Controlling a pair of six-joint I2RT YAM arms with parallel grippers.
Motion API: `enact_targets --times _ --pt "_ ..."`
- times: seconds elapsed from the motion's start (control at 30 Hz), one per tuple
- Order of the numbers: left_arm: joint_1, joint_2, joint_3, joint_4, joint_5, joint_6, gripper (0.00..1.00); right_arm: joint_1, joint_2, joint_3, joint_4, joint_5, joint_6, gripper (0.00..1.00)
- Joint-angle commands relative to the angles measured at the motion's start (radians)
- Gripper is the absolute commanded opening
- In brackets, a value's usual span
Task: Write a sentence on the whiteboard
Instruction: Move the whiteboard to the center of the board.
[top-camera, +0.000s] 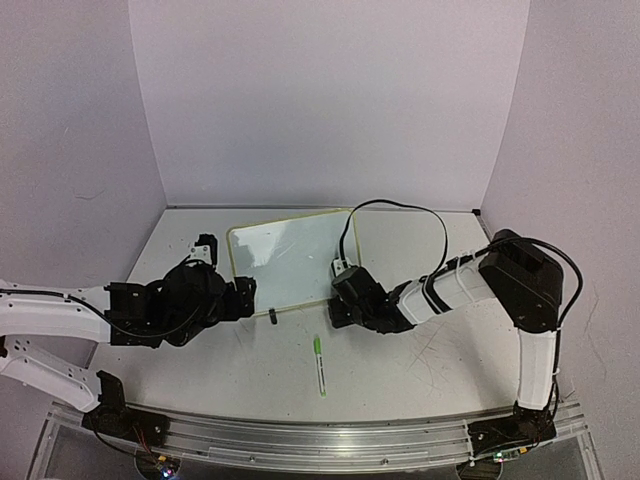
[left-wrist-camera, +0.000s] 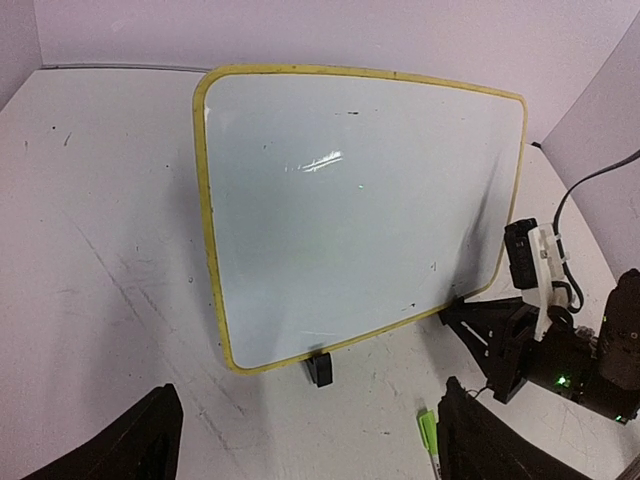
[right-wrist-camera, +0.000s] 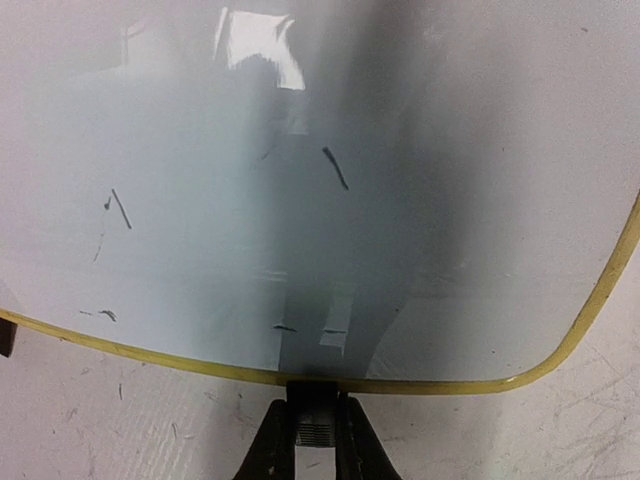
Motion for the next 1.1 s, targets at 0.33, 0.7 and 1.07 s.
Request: enact_targets --times 0.33,0.7,1.07 --pt "0.002 0.019 0.034 0.068 0.06 0.081 0.91 0.003 -0.164 -0.128 -0.017 0.07 -0.011 0.27" --pt "-0.011 0.091 0.018 0.112 0.232 0.052 0.94 0.057 -0.374 -0.14 -0.27 -0.104 0.049 0.86" --pt "-0.009 -0.071 -0.029 0.07 0.019 0.037 0.97 0.263 -0.192 0.071 -0.51 -0.226 0.279 0.74"
